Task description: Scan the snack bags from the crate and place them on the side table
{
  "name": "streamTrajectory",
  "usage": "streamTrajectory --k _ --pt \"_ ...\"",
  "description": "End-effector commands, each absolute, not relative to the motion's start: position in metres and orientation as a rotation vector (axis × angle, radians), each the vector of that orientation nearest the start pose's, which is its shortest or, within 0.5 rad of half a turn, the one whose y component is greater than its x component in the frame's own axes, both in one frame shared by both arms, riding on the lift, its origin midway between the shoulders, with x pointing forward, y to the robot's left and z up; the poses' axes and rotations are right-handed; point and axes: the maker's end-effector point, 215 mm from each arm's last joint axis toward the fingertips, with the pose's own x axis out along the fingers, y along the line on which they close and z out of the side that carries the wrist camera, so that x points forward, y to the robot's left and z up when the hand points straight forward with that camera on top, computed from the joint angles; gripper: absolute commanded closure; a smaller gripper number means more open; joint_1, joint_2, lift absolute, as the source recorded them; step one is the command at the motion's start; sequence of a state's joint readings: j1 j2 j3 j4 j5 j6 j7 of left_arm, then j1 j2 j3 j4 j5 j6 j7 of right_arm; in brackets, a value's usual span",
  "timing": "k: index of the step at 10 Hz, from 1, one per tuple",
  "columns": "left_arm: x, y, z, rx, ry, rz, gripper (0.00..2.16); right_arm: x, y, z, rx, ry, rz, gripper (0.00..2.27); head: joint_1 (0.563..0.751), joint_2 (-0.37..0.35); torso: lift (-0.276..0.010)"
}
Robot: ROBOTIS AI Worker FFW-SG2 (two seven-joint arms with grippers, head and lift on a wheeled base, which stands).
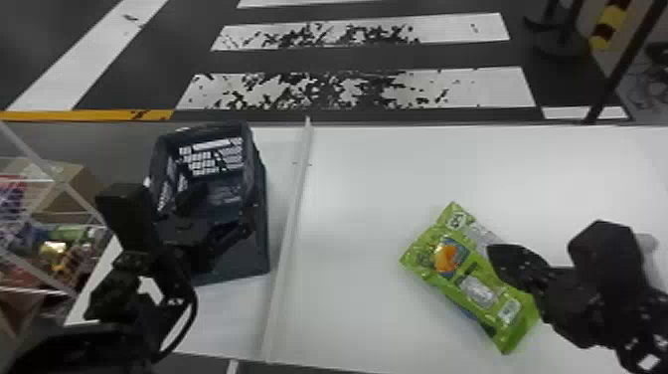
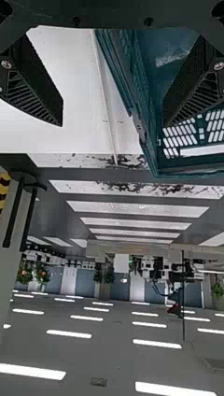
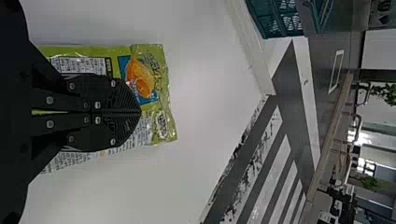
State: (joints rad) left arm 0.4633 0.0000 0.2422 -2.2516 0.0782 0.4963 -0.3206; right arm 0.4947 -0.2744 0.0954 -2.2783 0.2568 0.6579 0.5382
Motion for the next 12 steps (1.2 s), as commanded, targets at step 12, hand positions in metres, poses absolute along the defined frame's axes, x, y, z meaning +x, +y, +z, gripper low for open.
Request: streamTrajectory --k 12 --pt "0.436 0.28 -0.347 -0.02 0.271 -0.116 0.08 0.371 -0.056 -0.506 -0.557 0.59 0.835 2.21 0.695 0.322 -0.094"
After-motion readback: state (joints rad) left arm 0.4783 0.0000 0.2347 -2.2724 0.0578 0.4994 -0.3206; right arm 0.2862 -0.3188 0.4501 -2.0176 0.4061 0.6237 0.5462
